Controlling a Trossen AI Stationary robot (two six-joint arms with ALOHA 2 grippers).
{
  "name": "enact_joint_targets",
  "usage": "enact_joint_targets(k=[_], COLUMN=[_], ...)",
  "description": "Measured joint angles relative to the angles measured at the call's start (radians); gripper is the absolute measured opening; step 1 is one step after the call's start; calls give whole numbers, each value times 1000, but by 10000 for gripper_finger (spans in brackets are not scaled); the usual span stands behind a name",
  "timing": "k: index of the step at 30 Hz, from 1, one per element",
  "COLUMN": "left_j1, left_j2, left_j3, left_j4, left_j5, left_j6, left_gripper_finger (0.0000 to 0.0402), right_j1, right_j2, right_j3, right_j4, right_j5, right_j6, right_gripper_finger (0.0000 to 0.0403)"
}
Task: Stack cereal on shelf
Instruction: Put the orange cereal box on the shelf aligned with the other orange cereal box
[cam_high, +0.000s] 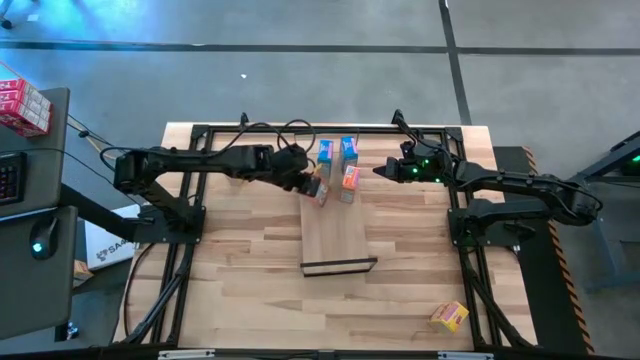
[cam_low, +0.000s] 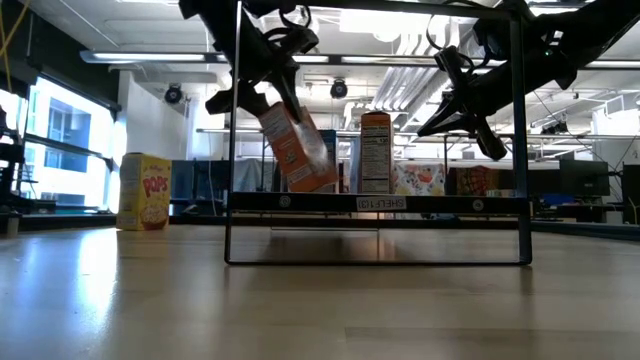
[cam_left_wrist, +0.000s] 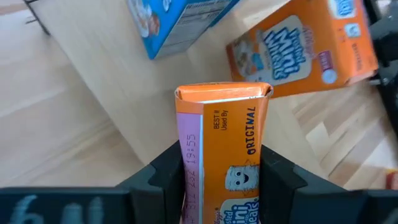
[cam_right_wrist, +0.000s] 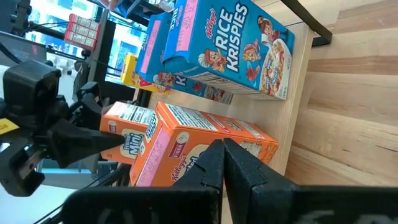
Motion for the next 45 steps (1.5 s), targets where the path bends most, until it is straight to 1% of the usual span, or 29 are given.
enact_joint_targets(k=[4, 7, 9, 18, 30, 33, 37, 41, 45], left_j1=[0, 0, 0, 0, 0, 0, 0, 1, 17], left_j2=[0, 0, 0, 6, 6, 6, 6, 6, -2], left_j3=[0, 0, 0, 1, 1, 1, 1, 1, 1], left_j4=[0, 5, 4, 7, 38, 40, 75, 102, 105], left_j5=[-9, -39, -55, -55, -53, -44, 2, 8, 33], left_j6=[1, 1, 1, 18, 10, 9, 8, 10, 51], left_gripper_finger=[136, 140, 147, 187, 222, 230, 235, 235, 235], right_j1=[0, 0, 0, 0, 0, 0, 0, 0, 0], right_j2=[0, 0, 0, 0, 0, 0, 0, 0, 0], right_j3=[0, 0, 0, 0, 0, 0, 0, 0, 0], right_j4=[0, 0, 0, 0, 0, 0, 0, 0, 0], right_j5=[0, 1, 1, 5, 5, 5, 8, 14, 14], right_j6=[0, 0, 0, 0, 8, 8, 8, 8, 8], right_gripper_finger=[0, 0, 0, 0, 0, 0, 0, 0, 0])
